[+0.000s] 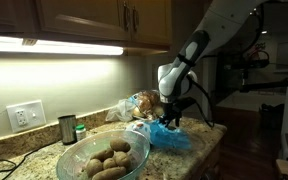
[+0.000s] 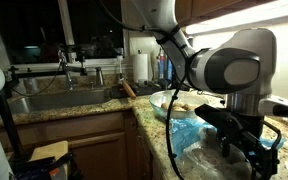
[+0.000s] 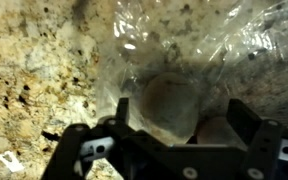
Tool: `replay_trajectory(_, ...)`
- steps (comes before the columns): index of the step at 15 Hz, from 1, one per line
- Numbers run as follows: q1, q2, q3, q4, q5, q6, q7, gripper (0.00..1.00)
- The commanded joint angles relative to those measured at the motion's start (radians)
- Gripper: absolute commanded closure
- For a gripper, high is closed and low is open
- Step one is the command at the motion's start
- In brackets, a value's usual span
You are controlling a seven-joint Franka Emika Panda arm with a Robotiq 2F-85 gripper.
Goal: Remove the potatoes from the plastic bag and place them in the glass bowl on the left
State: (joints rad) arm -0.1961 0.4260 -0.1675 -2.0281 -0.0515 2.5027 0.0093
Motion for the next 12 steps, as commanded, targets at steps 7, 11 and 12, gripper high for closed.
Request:
replay_trajectory(7, -0.021, 0.018, 0.008, 0.025, 0.025, 0.009, -0.037, 0.00)
replay_trajectory(11, -0.025, 0.023, 0.004, 0.025, 0.030, 0.009, -0.034, 0.28)
replay_trajectory(12, -0.027, 0.024, 0.004, 0.026, 0.030, 0.010, -0.034, 0.29)
